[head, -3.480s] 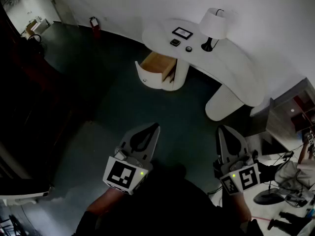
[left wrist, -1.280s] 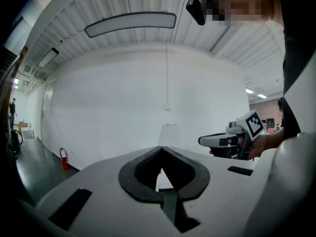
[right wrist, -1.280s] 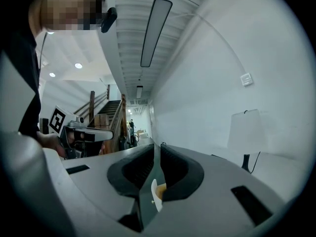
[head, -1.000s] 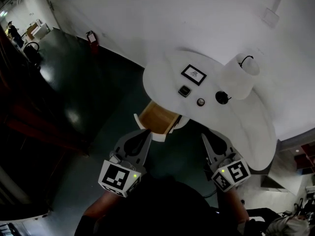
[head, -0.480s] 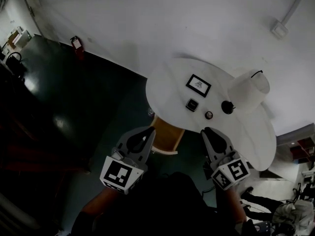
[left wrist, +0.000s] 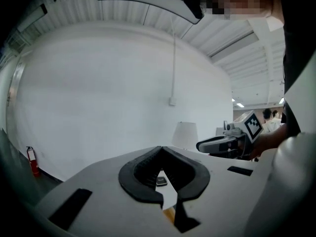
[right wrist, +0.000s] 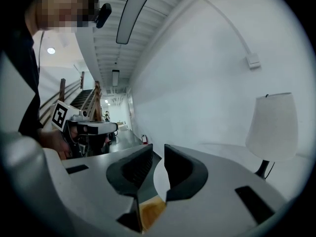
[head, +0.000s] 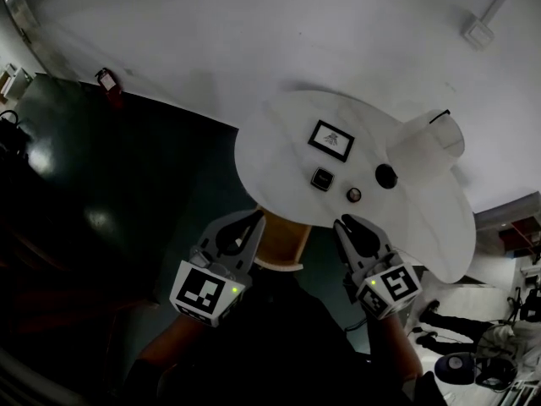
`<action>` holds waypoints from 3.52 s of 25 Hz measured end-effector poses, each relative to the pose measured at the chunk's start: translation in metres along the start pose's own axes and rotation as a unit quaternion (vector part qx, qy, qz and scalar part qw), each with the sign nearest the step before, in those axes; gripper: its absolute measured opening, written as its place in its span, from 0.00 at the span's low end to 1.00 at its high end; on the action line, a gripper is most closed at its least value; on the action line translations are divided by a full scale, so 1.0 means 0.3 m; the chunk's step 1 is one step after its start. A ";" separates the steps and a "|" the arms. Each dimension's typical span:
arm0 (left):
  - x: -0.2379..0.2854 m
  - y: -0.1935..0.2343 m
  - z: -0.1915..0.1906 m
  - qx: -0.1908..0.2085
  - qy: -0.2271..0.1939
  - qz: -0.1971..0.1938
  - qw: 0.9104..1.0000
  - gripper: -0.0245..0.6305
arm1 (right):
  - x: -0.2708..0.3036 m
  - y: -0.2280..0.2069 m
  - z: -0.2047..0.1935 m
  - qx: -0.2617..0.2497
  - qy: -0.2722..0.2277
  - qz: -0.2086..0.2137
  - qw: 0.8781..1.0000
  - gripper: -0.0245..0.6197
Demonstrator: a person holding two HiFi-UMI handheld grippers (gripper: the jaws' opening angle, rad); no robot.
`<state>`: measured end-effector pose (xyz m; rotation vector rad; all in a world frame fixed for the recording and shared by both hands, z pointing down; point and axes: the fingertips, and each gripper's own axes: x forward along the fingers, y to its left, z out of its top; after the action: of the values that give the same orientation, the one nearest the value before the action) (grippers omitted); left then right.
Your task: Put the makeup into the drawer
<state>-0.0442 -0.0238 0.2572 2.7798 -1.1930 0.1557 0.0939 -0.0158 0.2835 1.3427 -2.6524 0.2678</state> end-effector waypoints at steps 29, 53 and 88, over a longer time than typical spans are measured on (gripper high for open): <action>0.409 0.098 -0.186 -0.022 0.064 -0.013 0.998 0.05 | 0.394 -0.396 -0.399 -0.032 0.199 0.060 0.978 0.41; 0.528 0.178 -0.374 -0.060 0.097 -0.012 0.993 0.05 | 0.609 -0.574 -0.749 -0.098 0.366 0.125 0.917 0.50; 0.396 0.197 -0.418 -0.069 0.114 -0.008 0.991 0.05 | 0.576 -0.535 -0.829 -0.144 0.440 0.122 0.878 0.50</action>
<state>-0.0120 -0.1312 0.4013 2.5694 -1.0826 0.3626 0.1370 -0.1871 0.5771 0.5652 -1.9523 0.3804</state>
